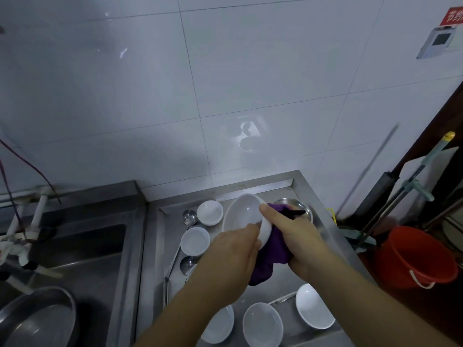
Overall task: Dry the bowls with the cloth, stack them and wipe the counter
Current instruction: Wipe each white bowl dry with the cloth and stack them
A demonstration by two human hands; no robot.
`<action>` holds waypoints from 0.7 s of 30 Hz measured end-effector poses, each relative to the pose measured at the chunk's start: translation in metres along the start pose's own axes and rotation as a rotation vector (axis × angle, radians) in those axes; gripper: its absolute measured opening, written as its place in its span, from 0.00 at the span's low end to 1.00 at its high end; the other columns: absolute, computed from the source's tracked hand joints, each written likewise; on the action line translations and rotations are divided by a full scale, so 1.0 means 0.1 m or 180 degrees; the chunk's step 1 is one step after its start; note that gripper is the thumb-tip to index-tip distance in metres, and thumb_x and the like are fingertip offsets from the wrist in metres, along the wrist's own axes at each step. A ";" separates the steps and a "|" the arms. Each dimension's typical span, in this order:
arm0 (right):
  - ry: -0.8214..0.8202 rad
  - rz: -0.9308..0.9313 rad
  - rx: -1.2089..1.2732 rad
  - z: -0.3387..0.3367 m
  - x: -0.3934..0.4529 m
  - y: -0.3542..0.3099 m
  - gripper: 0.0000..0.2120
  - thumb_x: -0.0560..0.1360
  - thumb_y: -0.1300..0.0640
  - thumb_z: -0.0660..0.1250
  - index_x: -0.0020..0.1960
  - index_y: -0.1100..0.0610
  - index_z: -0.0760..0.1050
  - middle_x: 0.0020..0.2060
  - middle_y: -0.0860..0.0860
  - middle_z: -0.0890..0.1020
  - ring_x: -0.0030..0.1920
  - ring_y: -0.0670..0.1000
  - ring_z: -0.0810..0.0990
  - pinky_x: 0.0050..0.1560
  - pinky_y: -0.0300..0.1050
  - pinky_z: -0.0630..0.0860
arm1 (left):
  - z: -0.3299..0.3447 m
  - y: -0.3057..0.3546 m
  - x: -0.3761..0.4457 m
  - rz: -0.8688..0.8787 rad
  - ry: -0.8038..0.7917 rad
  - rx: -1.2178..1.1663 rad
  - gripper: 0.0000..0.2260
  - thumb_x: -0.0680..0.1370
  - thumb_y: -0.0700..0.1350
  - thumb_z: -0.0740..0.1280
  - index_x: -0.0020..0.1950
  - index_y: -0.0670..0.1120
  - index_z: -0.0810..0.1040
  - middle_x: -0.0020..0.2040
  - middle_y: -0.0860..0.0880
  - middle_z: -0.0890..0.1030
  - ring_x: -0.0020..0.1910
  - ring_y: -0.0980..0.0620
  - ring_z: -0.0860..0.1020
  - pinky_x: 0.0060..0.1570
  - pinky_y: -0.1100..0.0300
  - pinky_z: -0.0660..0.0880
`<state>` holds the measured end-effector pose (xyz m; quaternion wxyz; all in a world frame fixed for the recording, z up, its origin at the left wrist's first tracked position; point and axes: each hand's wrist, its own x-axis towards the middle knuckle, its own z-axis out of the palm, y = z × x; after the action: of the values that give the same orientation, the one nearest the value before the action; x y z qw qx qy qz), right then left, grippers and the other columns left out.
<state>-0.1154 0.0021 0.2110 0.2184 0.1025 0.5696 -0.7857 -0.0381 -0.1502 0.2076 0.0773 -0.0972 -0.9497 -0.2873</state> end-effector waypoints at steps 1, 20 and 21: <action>-0.0025 0.0034 0.0043 0.02 0.00 0.04 0.32 0.58 0.45 0.84 0.57 0.58 0.83 0.50 0.58 0.89 0.49 0.58 0.89 0.41 0.49 0.85 | -0.01 -0.02 0.00 0.0151 0.0043 0.0130 0.15 0.85 0.54 0.53 0.61 0.49 0.76 0.50 0.50 0.85 0.46 0.49 0.81 0.49 0.54 0.78; -0.0461 0.0196 0.1018 -0.20 -0.04 0.46 0.28 0.71 0.38 0.78 0.65 0.52 0.84 0.64 0.60 0.84 0.61 0.61 0.85 0.51 0.56 0.84 | -0.06 -0.19 -0.03 -0.1712 0.0869 -0.2024 0.14 0.87 0.56 0.57 0.71 0.60 0.74 0.64 0.60 0.80 0.61 0.56 0.81 0.53 0.65 0.77; -0.0423 0.0211 0.0976 -0.27 -0.03 0.46 0.28 0.70 0.38 0.78 0.64 0.52 0.84 0.63 0.60 0.84 0.60 0.61 0.85 0.50 0.55 0.84 | -0.01 -0.20 0.01 -0.1967 0.0770 -0.2614 0.13 0.87 0.55 0.58 0.68 0.59 0.78 0.59 0.59 0.85 0.57 0.54 0.84 0.49 0.65 0.80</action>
<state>-0.0936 0.0160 0.1646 0.2631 0.1011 0.4236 -0.8609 -0.0434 -0.1672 0.1977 0.0536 0.1989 -0.7276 -0.6543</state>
